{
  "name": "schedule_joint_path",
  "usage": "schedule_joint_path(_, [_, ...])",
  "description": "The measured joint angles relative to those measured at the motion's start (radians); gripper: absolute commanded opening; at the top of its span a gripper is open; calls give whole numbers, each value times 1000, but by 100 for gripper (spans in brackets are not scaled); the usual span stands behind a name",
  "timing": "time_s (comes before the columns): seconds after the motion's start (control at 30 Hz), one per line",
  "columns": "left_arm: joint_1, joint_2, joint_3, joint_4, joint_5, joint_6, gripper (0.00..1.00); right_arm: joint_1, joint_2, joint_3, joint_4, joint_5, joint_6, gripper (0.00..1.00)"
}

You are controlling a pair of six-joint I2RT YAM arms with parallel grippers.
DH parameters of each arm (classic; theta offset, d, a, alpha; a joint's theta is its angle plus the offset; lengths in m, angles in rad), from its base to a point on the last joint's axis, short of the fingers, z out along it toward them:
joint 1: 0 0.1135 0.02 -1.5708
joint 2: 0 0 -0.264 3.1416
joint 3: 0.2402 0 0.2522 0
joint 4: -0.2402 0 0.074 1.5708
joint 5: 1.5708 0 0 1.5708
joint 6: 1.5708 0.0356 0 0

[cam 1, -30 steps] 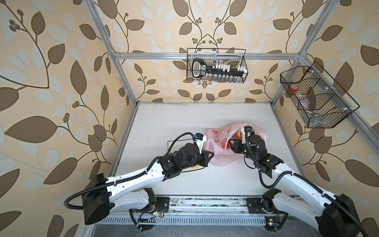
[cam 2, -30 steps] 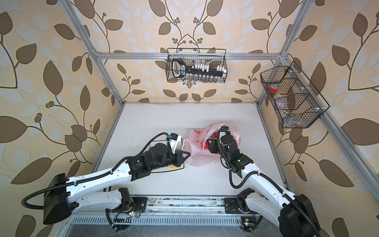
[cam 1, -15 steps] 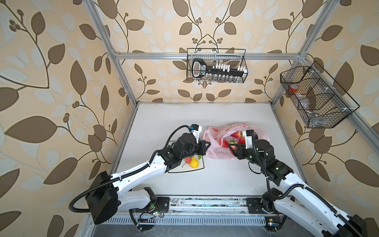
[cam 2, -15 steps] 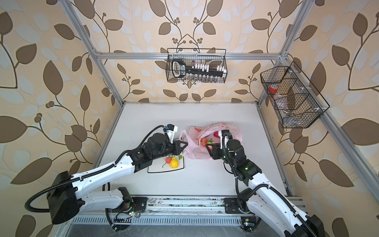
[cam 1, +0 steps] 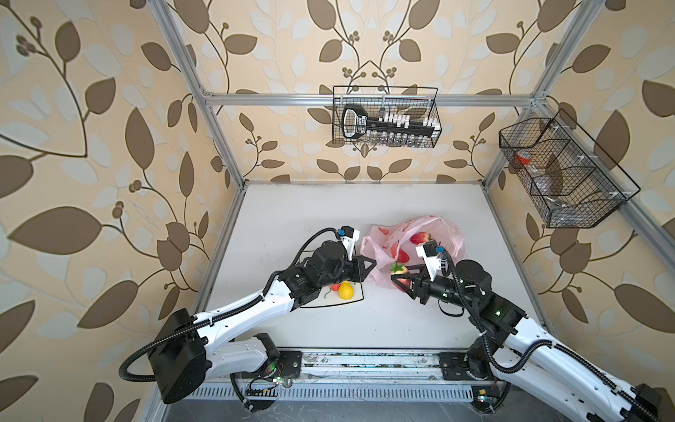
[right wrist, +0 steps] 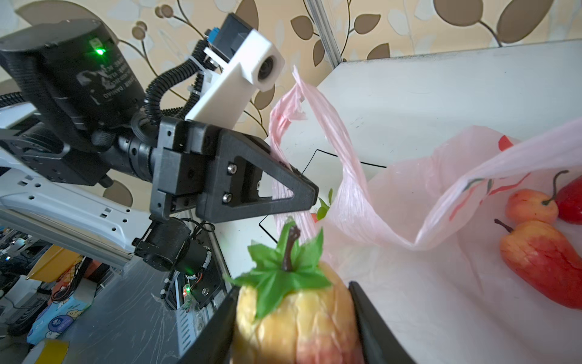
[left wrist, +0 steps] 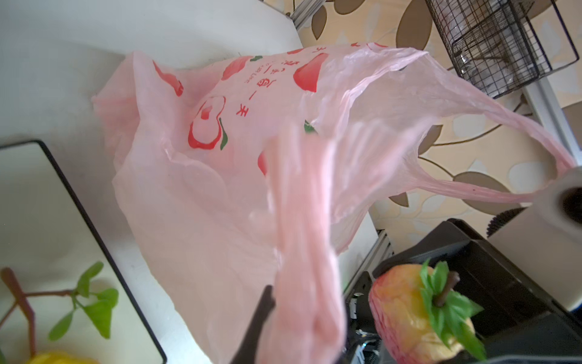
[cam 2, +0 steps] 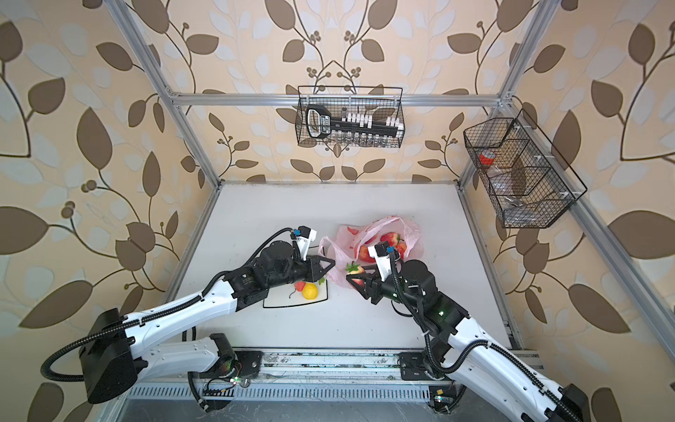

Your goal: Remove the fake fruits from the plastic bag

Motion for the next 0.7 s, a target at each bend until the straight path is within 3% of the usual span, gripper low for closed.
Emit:
schedule_joint_path(0.2, [0, -66, -51, -29, 75, 22, 75, 0, -65, 0, 0, 70, -7, 42])
schedule_joint_path(0.4, [0, -182, -58, -87, 173, 76, 98, 0, -77, 0, 0, 111, -6, 42])
schedule_joint_path(0.57, [0, -297, -59, -186, 206, 123, 99, 0, -81, 3, -3, 118, -7, 42])
schedule_joint_path(0.7, [0, -385, -54, -295, 122, 146, 99, 0, -85, 50, -42, 130, -16, 42])
